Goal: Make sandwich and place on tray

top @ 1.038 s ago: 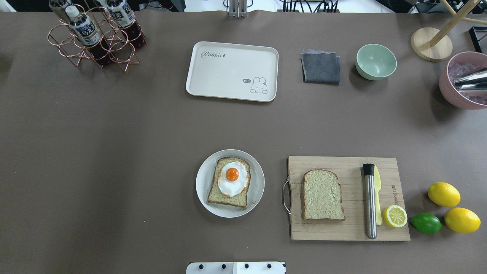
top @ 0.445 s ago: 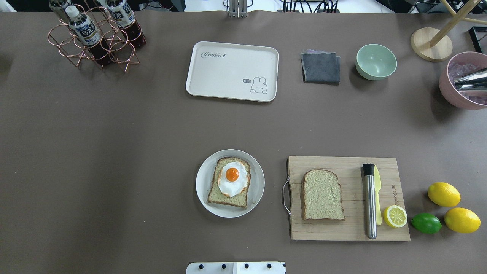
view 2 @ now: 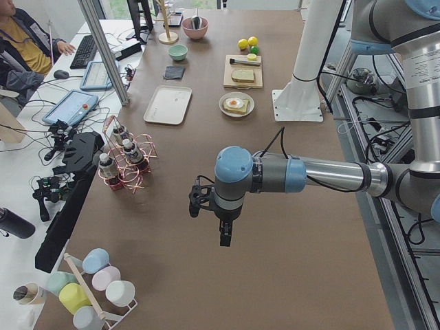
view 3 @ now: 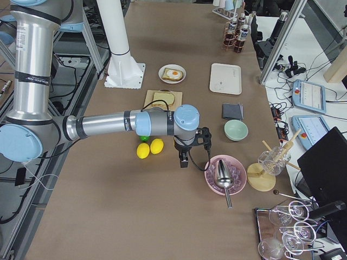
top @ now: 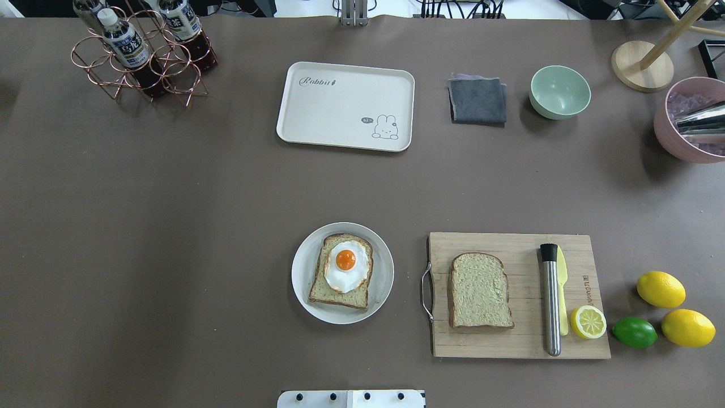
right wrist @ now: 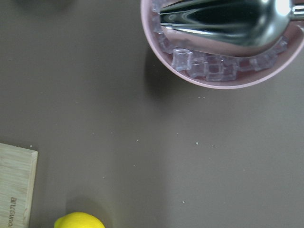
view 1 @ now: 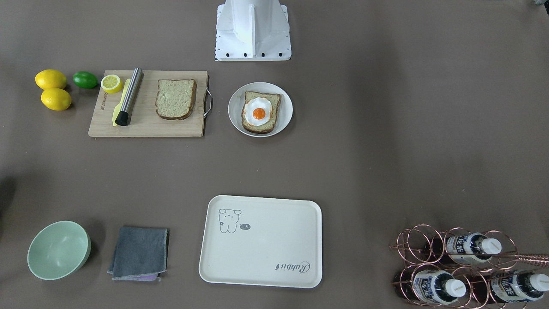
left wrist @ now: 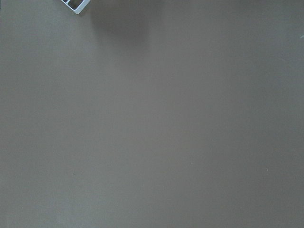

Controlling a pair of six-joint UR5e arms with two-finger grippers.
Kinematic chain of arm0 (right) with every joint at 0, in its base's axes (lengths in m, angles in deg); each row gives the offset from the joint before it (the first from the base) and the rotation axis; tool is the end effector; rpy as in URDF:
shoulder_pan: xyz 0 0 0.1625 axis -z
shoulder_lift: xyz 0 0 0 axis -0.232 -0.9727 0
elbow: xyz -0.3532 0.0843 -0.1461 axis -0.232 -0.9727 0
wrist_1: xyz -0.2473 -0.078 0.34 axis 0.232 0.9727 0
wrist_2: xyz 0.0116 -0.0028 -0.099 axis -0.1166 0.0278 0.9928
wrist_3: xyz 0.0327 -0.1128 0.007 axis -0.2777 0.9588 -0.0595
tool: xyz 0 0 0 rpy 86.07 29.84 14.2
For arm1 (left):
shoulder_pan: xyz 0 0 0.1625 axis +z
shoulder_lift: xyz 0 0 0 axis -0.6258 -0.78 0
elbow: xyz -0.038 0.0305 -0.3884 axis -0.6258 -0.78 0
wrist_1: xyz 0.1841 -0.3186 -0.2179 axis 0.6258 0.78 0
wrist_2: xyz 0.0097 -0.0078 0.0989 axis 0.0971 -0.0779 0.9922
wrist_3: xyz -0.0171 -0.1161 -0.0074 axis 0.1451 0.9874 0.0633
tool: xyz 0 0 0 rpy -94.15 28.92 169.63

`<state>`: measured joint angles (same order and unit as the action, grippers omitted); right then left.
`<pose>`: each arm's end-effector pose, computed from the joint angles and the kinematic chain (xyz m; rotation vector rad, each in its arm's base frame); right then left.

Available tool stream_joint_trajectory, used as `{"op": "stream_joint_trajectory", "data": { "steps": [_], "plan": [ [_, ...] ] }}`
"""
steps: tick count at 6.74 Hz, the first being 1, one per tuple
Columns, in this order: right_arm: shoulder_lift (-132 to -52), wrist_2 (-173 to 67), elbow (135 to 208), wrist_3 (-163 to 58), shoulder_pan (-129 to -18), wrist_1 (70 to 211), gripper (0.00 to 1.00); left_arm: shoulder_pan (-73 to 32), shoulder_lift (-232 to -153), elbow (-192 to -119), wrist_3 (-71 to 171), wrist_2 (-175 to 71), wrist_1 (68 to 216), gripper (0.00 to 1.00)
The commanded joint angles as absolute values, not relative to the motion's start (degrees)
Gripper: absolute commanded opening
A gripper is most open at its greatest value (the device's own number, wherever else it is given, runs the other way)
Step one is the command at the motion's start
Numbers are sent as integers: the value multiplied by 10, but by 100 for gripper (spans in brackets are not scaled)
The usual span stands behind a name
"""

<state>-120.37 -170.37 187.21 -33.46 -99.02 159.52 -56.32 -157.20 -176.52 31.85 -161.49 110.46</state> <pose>0.0079 -0.4494 0.5460 0.0533 -0.8849 -0.1435 -0.0913 -0.3936 0.5824 0.0742 0.7106 -0.0211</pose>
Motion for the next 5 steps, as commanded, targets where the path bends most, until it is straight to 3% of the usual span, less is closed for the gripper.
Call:
{"op": "stream_joint_trajectory", "data": {
  "steps": [1, 3, 5],
  "plan": [
    [-1204, -1719, 1908, -336, -939, 1594, 100, -560, -1572, -1766, 317, -1617, 1106, 98],
    [-1192, -1720, 1942, -437, -881, 1569, 100, -558, -1573, -1766, 317, -1619, 1107, 98],
    [-1192, -1735, 1953, -662, -803, 1456, 97, -557, -1575, -1767, 317, -1619, 1108, 98]
  ]
}}
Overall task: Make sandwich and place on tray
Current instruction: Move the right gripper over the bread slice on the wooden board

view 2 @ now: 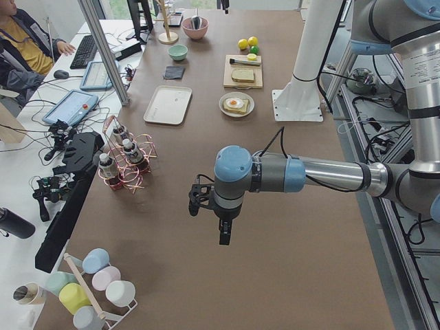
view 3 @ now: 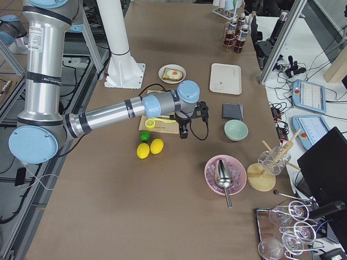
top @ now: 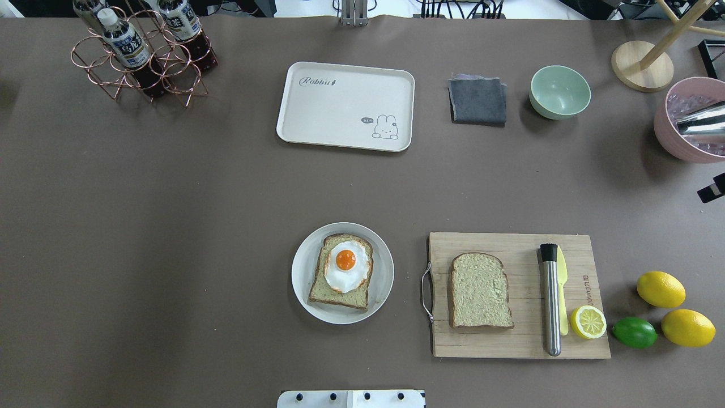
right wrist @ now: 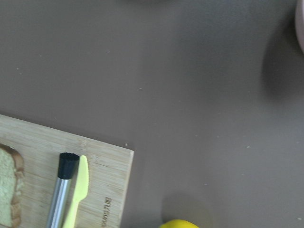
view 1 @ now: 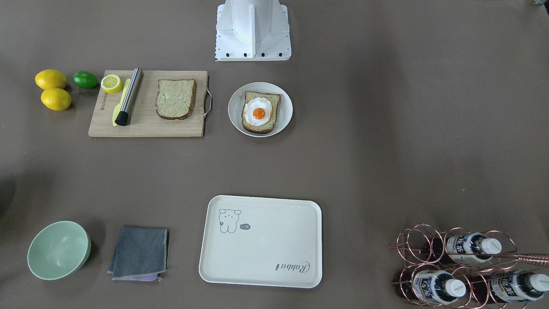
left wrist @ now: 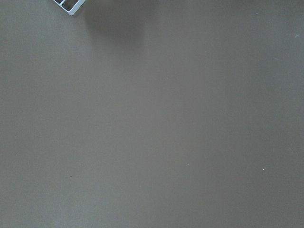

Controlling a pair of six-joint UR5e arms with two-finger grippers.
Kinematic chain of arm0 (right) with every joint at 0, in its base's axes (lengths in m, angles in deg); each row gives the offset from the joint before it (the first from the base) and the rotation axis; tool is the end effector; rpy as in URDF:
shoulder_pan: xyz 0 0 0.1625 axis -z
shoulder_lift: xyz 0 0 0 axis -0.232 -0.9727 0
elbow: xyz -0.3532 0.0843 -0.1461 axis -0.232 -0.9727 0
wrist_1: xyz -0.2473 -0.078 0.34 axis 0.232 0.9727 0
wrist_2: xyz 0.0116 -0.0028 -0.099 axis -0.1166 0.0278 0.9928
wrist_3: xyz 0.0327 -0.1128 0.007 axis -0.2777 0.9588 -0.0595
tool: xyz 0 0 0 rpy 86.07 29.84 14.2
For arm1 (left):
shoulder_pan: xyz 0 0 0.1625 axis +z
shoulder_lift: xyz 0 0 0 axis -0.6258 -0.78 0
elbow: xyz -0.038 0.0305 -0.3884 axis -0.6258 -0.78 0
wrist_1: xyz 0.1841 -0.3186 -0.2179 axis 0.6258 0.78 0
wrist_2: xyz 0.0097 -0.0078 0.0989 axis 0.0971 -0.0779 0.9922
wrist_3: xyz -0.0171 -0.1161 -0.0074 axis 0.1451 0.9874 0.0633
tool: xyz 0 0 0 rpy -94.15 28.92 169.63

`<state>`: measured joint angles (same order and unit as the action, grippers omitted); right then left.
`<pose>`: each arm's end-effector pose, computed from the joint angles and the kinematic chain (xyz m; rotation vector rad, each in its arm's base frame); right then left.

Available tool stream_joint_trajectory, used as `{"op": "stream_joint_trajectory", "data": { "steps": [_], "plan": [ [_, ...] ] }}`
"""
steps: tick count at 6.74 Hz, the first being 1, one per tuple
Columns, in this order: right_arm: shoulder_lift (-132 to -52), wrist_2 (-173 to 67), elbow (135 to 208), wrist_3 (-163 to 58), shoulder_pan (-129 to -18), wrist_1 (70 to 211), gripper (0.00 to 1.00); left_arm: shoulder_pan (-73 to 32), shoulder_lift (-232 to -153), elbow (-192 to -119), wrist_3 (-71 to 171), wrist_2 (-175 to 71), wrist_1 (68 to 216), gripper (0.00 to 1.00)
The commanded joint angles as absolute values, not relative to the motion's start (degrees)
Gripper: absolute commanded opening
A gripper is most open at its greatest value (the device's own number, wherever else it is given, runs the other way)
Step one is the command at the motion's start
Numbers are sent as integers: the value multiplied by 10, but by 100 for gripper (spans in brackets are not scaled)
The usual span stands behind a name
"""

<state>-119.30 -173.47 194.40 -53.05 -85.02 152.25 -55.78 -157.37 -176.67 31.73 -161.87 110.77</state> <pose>-0.1065 -0.4418 0.4550 0.0201 -0.9813 -0.1811 -0.0872 -0.3963 0.5788 0.0825 0.7167 -0.0060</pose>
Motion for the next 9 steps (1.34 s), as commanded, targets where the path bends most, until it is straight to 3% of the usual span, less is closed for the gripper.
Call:
{"op": "stream_joint_trajectory", "data": {
  "steps": [1, 3, 6, 7, 9],
  "plan": [
    [-1192, -1732, 1952, -767, -760, 1380, 92, -555, -1577, -1765, 317, -1618, 1108, 98],
    [-1162, -1666, 1958, -953, -652, 1296, 97, -553, -1579, -1761, 317, -1615, 1108, 98],
    [-1129, -1523, 1980, -1088, -505, 1297, 97, -553, -1581, -1760, 317, -1614, 1107, 98],
    [-1118, -1463, 1976, -1115, -462, 1298, 90, -553, -1581, -1760, 317, -1614, 1107, 98],
    [-1103, -1453, 1940, -1122, -439, 1295, 86, -553, -1582, -1760, 319, -1614, 1107, 98]
  ]
}}
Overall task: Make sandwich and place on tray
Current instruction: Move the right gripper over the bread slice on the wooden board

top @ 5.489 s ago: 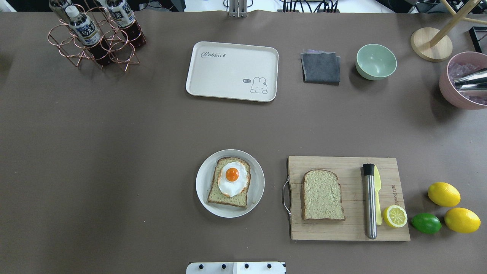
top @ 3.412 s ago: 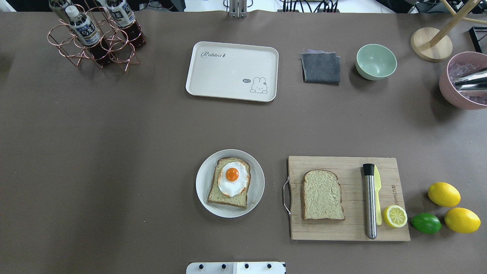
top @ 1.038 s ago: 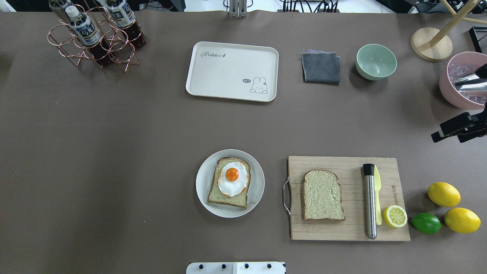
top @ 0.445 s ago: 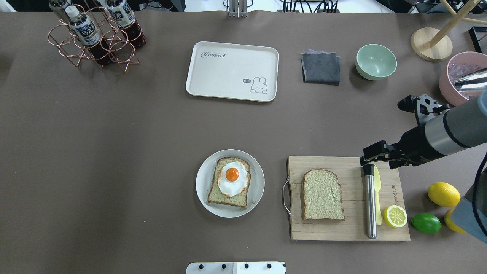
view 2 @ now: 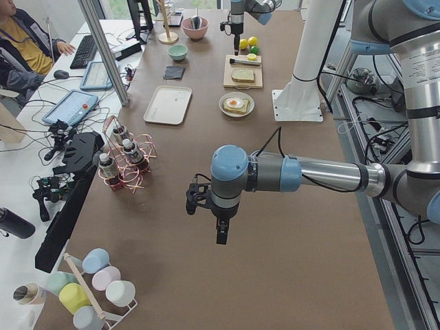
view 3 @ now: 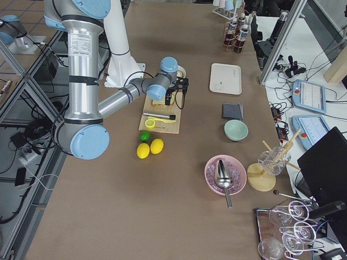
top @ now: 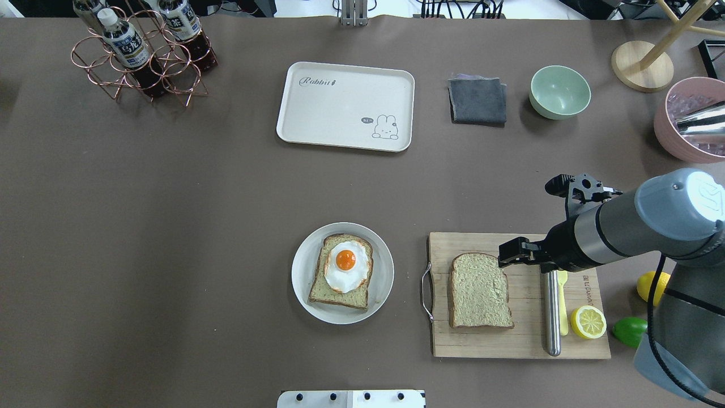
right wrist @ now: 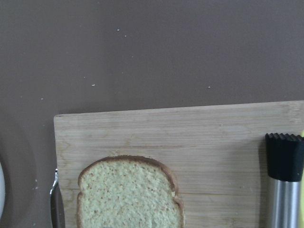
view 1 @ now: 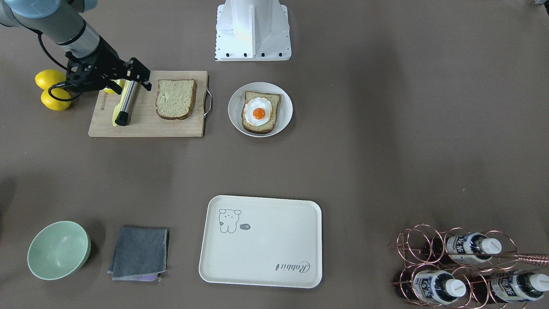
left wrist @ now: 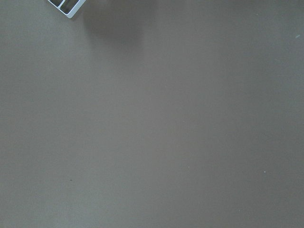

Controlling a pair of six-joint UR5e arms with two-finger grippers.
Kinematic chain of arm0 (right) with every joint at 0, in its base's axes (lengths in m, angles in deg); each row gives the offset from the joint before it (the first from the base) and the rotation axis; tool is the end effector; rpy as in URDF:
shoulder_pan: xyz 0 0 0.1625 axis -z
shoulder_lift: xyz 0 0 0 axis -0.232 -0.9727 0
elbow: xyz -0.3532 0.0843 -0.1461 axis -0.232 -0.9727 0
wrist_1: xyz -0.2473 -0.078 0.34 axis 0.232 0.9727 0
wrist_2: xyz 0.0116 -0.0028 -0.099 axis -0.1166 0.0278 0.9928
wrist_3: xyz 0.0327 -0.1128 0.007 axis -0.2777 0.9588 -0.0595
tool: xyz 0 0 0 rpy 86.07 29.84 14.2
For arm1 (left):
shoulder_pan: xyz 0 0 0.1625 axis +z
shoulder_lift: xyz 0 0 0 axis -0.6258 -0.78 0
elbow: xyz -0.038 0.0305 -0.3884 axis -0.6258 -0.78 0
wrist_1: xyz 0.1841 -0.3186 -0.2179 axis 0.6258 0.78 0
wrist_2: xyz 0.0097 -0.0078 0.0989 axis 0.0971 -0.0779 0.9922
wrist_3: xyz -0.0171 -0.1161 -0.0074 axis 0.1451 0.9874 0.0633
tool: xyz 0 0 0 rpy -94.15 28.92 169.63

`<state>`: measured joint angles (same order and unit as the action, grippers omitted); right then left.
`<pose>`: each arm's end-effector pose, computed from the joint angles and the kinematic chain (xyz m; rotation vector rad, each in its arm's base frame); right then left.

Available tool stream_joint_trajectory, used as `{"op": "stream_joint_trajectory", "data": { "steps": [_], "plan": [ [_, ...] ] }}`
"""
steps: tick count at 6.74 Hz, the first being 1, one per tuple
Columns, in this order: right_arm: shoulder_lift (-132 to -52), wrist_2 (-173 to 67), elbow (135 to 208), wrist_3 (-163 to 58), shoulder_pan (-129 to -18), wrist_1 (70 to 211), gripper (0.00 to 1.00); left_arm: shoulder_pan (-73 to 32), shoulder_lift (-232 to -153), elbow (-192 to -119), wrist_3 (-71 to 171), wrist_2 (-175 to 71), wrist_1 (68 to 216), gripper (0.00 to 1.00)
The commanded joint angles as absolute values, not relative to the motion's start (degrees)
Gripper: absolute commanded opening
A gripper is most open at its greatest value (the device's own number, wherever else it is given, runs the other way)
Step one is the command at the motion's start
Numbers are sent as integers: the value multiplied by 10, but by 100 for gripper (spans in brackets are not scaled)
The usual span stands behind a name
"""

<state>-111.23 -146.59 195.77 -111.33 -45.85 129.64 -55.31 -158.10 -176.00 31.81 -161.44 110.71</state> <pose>-0.3862 -0.3404 0.3514 -0.0462 -0.9851 0.0747 -0.0849 -0.4018 0.5802 0.0786 0.7096 0.0003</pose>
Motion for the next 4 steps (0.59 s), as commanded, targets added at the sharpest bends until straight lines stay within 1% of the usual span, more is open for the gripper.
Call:
{"op": "stream_joint_trajectory", "data": {
  "steps": [1, 2, 3, 4],
  "plan": [
    [-1098, -1445, 1933, -1137, -427, 1295, 85, -553, -1583, -1761, 319, -1614, 1107, 98],
    [-1097, -1428, 1923, -1138, -412, 1294, 83, -553, -1585, -1760, 319, -1614, 1107, 98],
    [-1097, -1425, 1922, -1139, -406, 1294, 78, -553, -1590, -1759, 320, -1614, 1107, 98],
    [-1097, -1424, 1919, -1139, -401, 1294, 70, -553, -1590, -1759, 320, -1614, 1107, 98]
  ]
}}
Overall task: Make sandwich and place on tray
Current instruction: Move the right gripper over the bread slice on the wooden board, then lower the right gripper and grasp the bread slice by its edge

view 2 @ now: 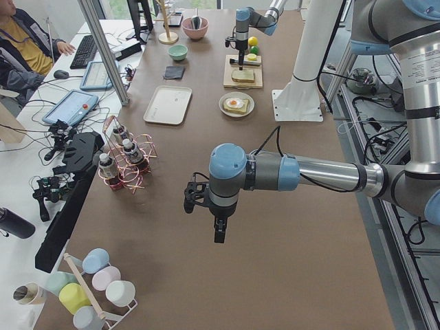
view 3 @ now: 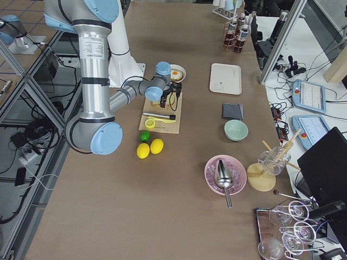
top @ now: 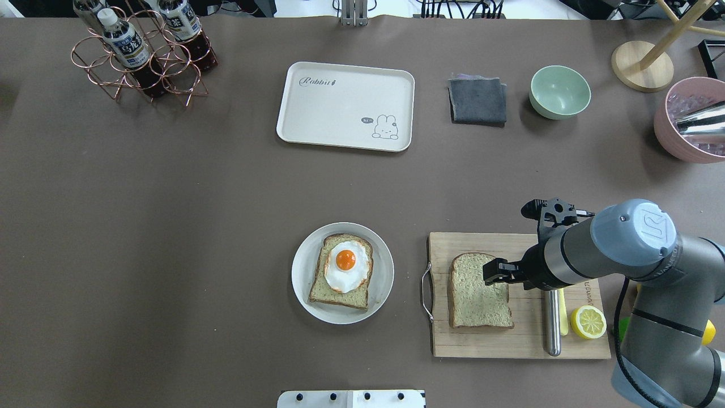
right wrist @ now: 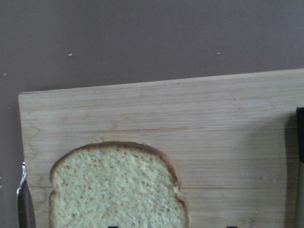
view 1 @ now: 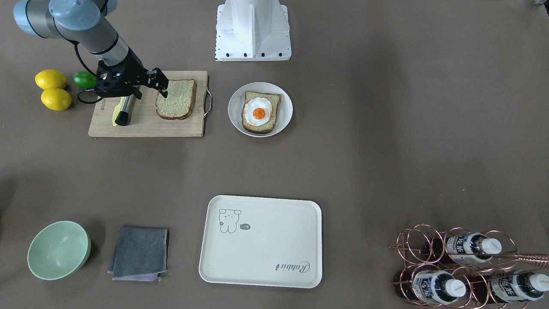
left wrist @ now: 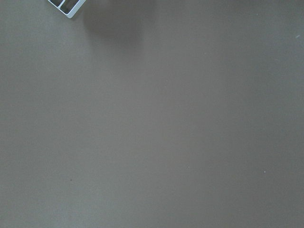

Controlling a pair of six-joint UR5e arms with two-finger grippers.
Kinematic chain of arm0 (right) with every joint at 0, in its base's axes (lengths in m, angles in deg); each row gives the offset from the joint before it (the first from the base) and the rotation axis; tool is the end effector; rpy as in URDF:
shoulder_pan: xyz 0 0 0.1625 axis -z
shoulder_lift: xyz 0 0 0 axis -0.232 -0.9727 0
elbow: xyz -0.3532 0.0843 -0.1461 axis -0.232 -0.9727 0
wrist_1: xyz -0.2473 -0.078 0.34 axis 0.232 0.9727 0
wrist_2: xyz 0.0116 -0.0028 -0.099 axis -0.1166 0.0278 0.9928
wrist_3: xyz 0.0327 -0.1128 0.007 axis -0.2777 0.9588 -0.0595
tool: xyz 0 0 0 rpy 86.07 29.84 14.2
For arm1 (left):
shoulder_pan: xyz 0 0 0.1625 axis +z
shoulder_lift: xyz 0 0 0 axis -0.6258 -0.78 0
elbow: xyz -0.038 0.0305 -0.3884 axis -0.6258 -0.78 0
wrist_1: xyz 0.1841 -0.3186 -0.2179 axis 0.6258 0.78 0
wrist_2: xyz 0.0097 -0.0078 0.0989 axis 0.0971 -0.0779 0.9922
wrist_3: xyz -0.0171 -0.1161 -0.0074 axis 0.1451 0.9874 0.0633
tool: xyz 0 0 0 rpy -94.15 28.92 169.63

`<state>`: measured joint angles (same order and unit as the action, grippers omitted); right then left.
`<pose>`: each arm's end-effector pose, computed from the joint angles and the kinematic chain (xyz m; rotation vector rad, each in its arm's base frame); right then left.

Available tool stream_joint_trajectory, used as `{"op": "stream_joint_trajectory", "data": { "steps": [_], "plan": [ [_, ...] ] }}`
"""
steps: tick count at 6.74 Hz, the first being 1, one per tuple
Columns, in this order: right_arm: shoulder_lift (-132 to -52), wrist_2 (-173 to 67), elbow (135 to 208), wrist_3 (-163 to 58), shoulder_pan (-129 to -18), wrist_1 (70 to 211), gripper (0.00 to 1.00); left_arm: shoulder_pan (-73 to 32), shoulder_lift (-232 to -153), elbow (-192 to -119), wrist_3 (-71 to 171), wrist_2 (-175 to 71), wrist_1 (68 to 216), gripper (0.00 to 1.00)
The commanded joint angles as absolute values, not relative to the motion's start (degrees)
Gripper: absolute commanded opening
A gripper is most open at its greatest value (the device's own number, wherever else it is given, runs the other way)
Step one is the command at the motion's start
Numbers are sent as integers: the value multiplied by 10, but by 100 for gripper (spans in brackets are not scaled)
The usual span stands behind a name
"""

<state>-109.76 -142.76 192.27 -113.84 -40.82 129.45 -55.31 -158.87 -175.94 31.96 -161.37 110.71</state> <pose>-0.4285 -0.3204 0.3708 -0.0635 -0.9348 0.0732 -0.0854 -0.4073 0.5754 0.0895 0.7076 0.0022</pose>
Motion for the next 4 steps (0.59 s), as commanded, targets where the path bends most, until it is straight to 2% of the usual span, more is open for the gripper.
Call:
{"op": "stream_joint_trajectory", "data": {
  "steps": [1, 4],
  "plan": [
    [-1097, -1424, 1918, -1139, -400, 1294, 69, -553, -1590, -1759, 320, -1614, 1107, 97],
    [-1095, -1424, 1915, -1142, -395, 1293, 67, -553, -1590, -1760, 320, -1614, 1105, 98]
  ]
}}
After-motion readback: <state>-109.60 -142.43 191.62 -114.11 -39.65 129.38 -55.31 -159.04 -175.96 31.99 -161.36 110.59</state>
